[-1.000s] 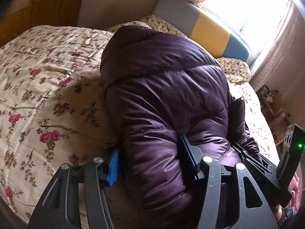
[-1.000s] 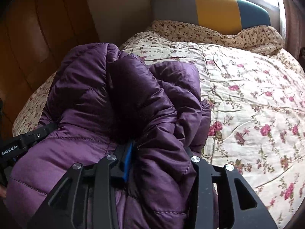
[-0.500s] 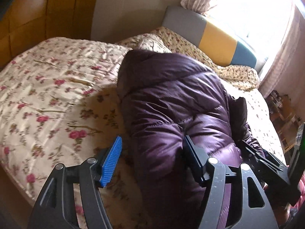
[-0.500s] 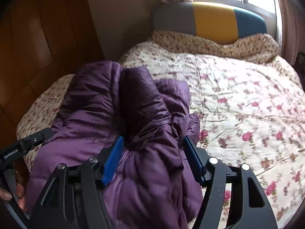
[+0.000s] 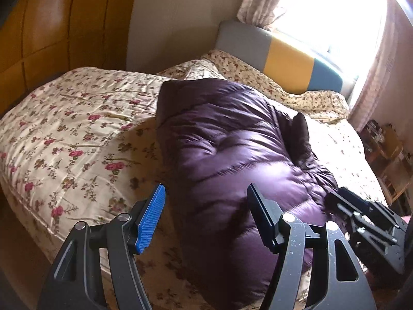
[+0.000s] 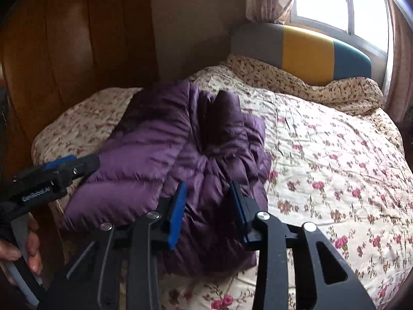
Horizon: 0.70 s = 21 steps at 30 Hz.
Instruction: Fold large clothes
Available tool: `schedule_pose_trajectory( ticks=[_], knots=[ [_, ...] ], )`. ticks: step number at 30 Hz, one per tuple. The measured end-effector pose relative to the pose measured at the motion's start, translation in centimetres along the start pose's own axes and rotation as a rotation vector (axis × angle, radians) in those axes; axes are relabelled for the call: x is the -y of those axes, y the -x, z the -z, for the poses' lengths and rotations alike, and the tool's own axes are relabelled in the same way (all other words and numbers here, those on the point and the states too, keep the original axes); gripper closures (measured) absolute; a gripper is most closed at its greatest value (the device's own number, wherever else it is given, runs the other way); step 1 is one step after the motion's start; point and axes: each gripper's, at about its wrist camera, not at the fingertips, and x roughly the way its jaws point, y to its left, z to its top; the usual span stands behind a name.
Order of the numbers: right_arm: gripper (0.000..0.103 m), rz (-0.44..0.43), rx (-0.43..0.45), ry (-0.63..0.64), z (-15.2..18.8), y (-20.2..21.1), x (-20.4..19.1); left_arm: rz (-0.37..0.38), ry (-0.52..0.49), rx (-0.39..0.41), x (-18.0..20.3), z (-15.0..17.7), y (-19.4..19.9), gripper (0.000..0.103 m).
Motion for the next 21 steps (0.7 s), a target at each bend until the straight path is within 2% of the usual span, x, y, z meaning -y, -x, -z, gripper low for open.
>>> schedule_pose_trajectory(
  ticks=[9, 21],
  knots=[
    [0.071, 0.038, -0.056, -0.012, 1.2, -1.4, 1.0, 0.019, -0.049, -0.008, 1.9, 0.9, -0.3, 0.038],
    [0.07, 0.081, -0.12, 0.012, 2.1, -3.6, 0.6, 0.035, -0.068, -0.034, 2.0, 1.8, -1.5, 0.038]
  ],
)
